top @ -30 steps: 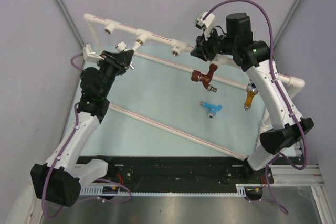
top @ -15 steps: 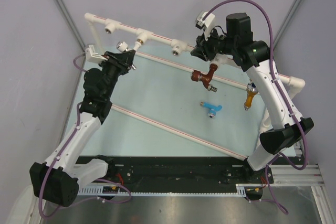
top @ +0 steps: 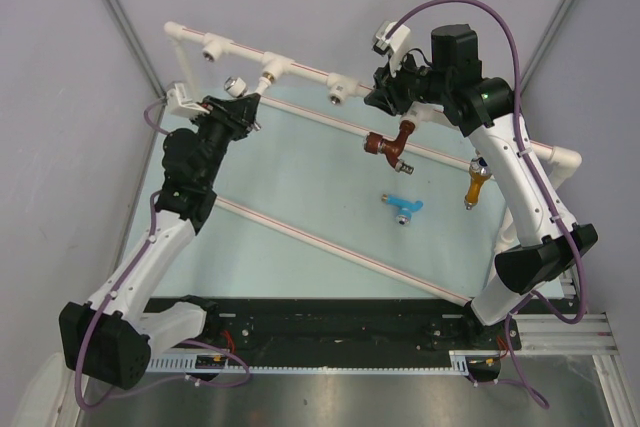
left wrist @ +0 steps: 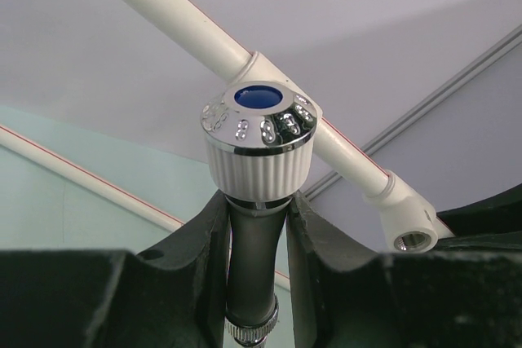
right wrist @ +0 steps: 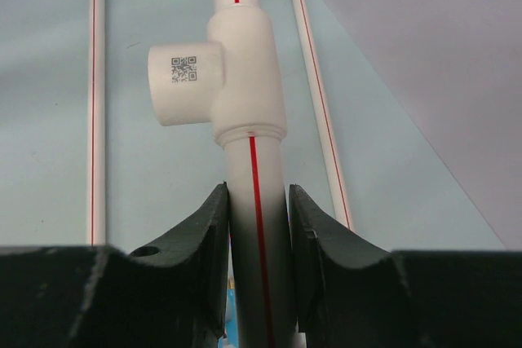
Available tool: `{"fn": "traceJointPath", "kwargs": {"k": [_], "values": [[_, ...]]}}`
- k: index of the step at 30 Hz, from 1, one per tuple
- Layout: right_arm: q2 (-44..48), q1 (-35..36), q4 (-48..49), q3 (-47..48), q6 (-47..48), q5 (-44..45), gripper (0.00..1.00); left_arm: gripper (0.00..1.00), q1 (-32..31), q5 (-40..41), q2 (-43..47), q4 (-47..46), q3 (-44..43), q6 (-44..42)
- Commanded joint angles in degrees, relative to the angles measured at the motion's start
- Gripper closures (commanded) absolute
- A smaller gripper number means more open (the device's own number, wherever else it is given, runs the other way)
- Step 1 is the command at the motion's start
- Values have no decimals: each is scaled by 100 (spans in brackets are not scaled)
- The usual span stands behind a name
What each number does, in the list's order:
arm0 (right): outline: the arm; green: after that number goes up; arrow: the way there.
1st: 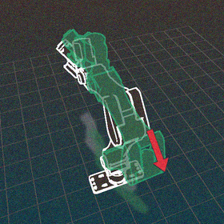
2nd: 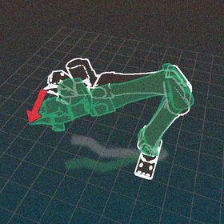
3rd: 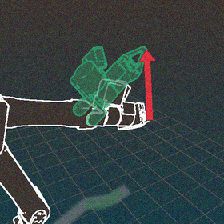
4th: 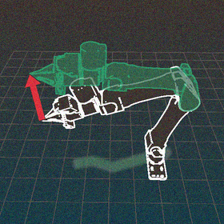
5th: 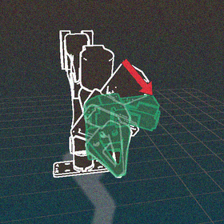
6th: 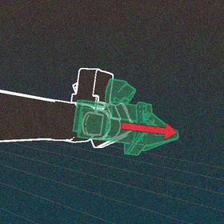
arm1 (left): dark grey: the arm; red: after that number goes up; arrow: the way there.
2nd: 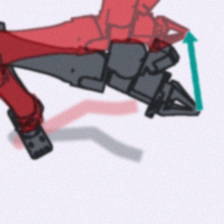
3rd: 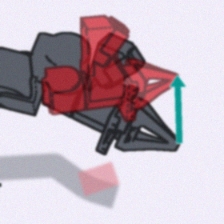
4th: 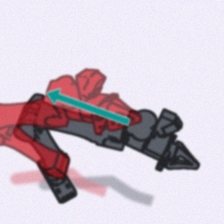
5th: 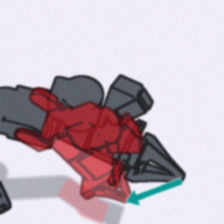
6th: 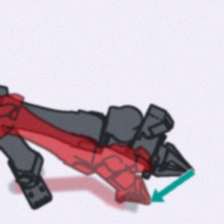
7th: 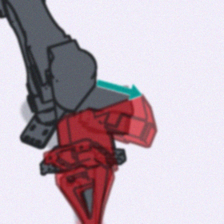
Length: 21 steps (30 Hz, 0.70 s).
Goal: Install the water faucets
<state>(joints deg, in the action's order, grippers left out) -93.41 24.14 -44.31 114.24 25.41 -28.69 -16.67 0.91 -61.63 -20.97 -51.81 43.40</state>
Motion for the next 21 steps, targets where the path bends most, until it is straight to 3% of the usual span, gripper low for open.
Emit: {"fn": "traceJointPath", "kwargs": {"k": [1, 21], "values": [[182, 170, -605, -77, -326, -14, 100, 100, -126, -319, -148, -135, -83, -445], [209, 231, -640, -77, -203, -5, 100, 100, -135, -706, -315, 286, -417, -2344]]}}
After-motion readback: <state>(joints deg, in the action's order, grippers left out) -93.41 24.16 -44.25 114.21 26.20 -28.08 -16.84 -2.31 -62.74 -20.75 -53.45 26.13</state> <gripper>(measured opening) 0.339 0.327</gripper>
